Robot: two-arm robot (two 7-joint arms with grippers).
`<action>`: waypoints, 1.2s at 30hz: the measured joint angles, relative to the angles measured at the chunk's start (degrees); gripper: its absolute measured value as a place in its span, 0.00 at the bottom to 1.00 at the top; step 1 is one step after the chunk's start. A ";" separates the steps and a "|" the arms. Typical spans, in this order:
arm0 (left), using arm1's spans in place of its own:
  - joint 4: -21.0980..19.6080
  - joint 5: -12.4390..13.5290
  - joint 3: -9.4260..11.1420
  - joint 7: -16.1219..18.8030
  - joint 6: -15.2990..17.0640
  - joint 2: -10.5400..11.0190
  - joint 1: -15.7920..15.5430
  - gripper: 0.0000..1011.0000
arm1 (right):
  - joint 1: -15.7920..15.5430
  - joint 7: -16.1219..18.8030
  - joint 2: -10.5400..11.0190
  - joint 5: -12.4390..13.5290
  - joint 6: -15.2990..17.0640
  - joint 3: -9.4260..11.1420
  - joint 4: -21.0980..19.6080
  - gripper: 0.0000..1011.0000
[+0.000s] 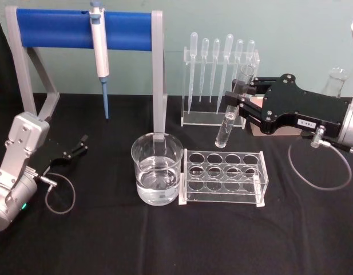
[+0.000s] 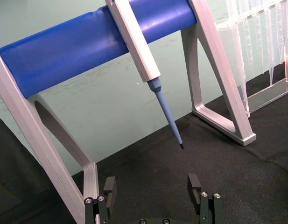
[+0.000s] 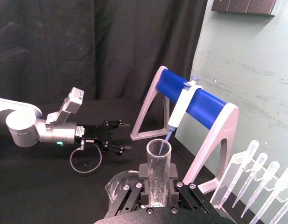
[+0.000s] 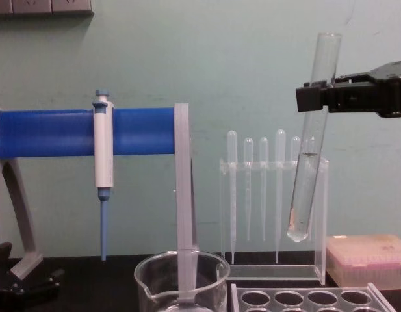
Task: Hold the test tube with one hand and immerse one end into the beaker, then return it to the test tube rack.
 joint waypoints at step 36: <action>0.00 0.00 0.00 0.00 0.00 0.00 0.00 0.99 | 0.00 0.00 0.00 0.00 0.00 0.00 0.00 0.22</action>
